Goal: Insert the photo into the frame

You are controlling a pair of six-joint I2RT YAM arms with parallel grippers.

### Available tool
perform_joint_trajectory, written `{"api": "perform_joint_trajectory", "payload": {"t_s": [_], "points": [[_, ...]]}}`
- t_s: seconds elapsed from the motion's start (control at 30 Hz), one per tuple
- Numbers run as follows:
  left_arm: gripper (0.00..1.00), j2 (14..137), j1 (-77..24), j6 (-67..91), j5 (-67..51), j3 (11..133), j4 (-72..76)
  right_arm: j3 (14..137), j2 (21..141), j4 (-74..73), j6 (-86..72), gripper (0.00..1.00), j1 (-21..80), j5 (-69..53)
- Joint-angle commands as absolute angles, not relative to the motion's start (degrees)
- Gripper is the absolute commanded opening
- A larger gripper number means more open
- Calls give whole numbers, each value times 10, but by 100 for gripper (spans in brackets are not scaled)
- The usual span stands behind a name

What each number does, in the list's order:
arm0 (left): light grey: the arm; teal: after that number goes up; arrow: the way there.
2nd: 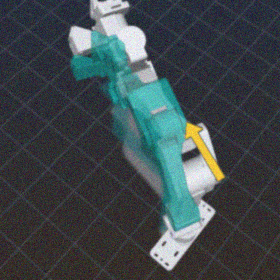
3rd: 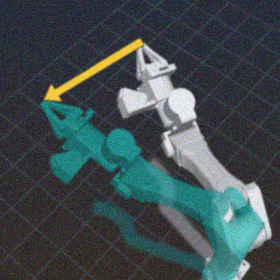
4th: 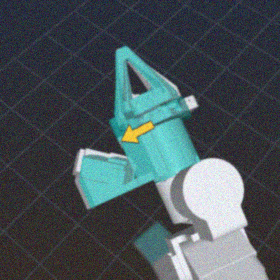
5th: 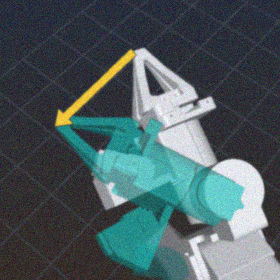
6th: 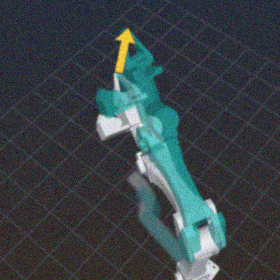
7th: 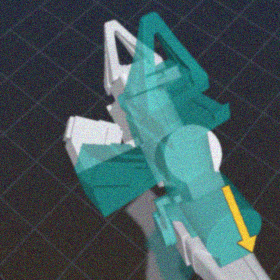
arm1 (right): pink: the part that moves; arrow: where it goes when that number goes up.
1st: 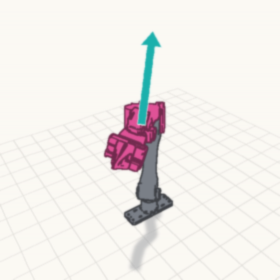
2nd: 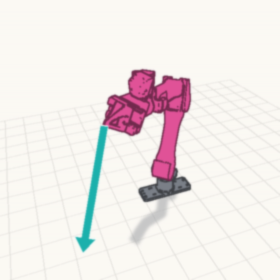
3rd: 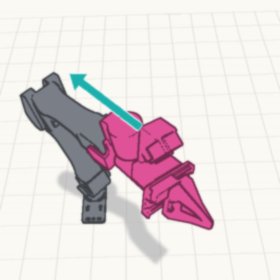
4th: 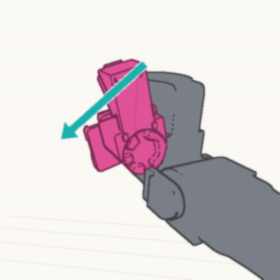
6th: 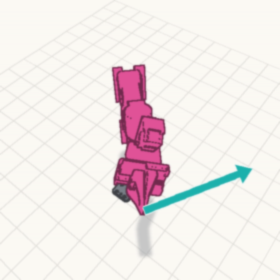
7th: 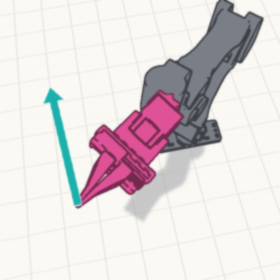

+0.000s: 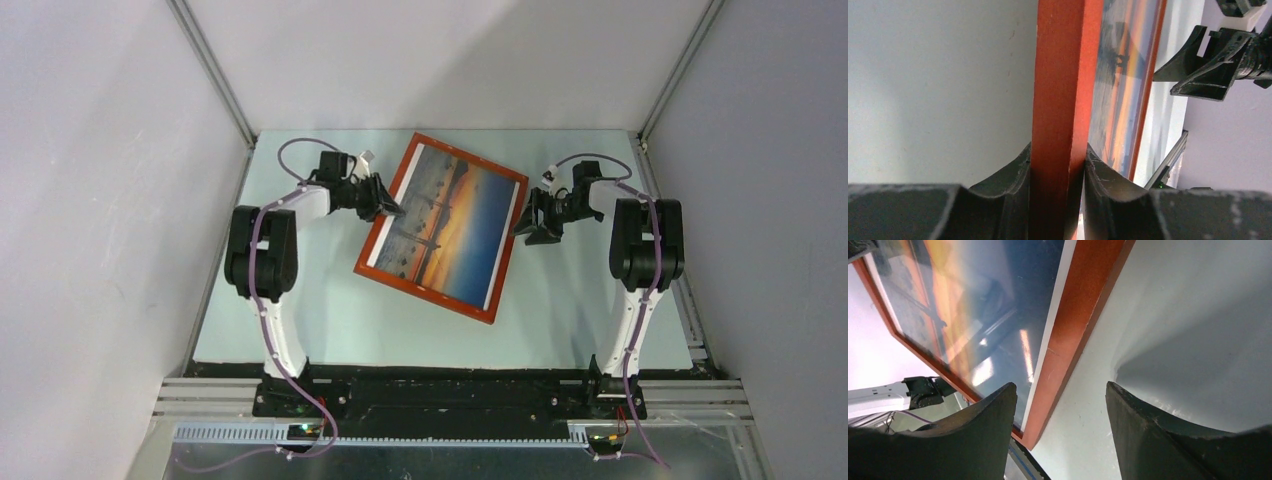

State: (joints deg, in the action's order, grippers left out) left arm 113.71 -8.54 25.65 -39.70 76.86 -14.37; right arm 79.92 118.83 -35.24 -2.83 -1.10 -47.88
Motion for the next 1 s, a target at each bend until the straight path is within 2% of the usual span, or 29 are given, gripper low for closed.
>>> {"api": "perform_joint_trajectory", "payload": {"t_s": [0.0,0.17,0.4,0.8,0.9,0.97], "points": [[35,1182,-104,241,-296,735,-193,804,1197,-342,-47,69,-9,-488],[41,1199,-116,245,-303,737,-187,804,1197,-342,-48,69,-7,-486],[63,1202,-122,249,-304,739,-185,804,1200,-344,-49,69,-9,-486],[82,1161,-125,245,-280,714,-178,804,1195,-351,-45,69,-10,-472],[94,1143,-126,240,-273,706,-178,804,1195,-355,-39,69,-11,-468],[98,1135,-126,238,-270,701,-178,804,1196,-357,-36,69,-11,-467]]}}
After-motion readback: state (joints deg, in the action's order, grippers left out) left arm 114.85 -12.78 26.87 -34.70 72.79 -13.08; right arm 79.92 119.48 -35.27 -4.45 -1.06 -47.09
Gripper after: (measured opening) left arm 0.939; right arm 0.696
